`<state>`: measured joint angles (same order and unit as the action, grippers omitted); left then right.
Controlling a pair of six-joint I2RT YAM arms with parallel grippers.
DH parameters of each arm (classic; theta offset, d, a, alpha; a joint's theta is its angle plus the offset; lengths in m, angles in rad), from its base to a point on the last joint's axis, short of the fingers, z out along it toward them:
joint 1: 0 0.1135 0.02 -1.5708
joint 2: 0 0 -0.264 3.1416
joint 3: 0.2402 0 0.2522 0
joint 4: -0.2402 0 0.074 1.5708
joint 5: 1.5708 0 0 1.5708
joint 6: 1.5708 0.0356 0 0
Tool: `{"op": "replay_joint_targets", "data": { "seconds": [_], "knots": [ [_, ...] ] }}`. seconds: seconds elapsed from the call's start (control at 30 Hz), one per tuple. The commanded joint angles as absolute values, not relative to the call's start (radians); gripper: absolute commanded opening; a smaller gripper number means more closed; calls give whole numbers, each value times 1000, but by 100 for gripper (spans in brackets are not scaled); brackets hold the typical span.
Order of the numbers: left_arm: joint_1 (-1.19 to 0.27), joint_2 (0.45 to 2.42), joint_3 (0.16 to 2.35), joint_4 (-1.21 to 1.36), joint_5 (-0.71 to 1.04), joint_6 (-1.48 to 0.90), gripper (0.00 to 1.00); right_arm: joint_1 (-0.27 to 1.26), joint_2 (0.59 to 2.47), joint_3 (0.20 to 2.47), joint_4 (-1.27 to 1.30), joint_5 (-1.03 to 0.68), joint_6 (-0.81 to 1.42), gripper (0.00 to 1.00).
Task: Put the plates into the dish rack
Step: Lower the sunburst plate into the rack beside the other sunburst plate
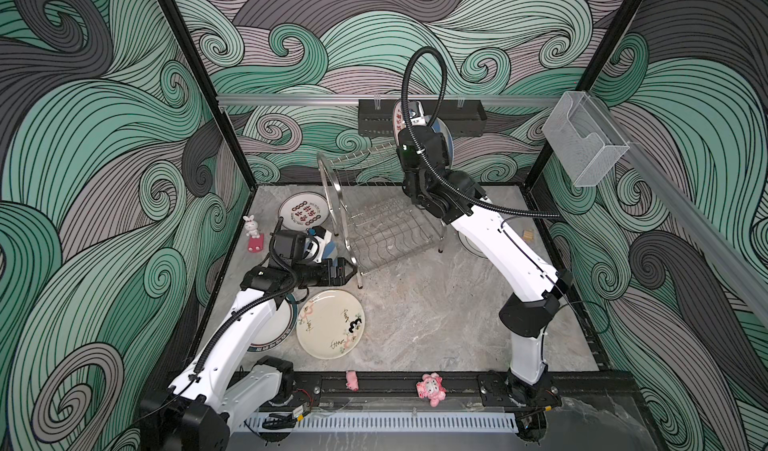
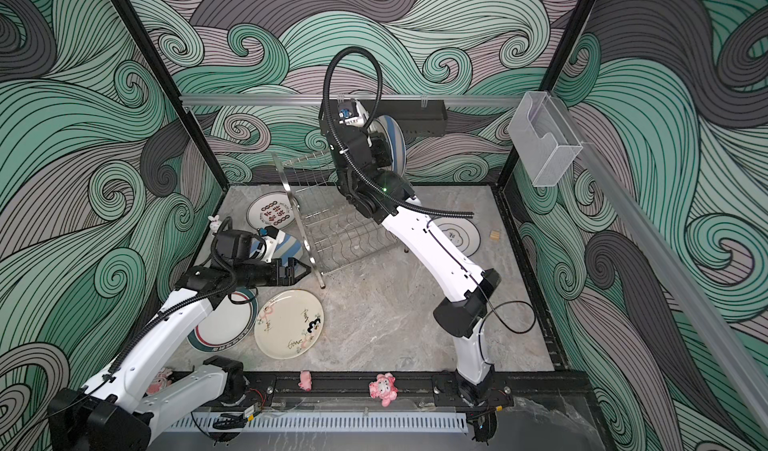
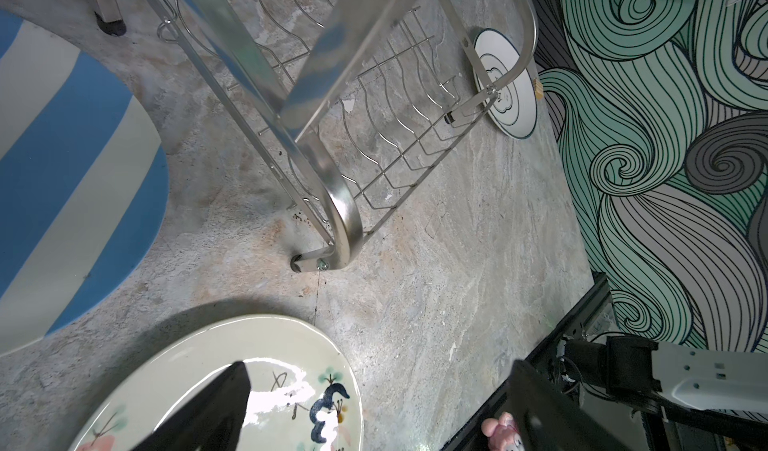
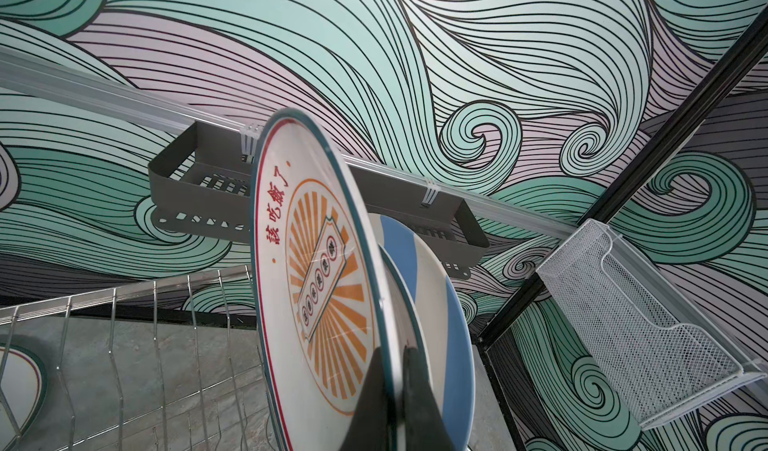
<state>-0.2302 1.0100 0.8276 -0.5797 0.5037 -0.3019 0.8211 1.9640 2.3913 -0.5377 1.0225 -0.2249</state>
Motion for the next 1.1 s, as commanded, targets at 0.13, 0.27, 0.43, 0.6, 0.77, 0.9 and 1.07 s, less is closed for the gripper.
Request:
{"op": "replay_joint_targets", "data": {
  "seconds": [0.13, 0.27, 0.43, 0.6, 0.77, 0.9, 1.07],
  "knots": [
    [-219, 1002, 827, -570, 522, -286, 99, 808, 1983, 2429, -529, 1039, -159, 0],
    [-218, 1002, 827, -569, 522, -286, 98, 800, 1984, 2417, -553, 1035, -128, 0],
    [-219, 999, 826, -569, 520, -285, 98, 792, 1973, 2376, -569, 1013, -83, 0],
    [-219, 1000, 826, -569, 520, -285, 99, 793, 1970, 2369, -587, 998, -58, 0],
    [-219, 1000, 826, -569, 522, -284, 99, 793, 1961, 2342, -589, 1003, -52, 0],
    [-219, 997, 824, -569, 520, -284, 99, 792, 1932, 2281, -587, 1002, -29, 0],
    [-218, 998, 827, -568, 522, -284, 99, 792, 1905, 2223, -575, 1000, -28, 9]
  ]
}}
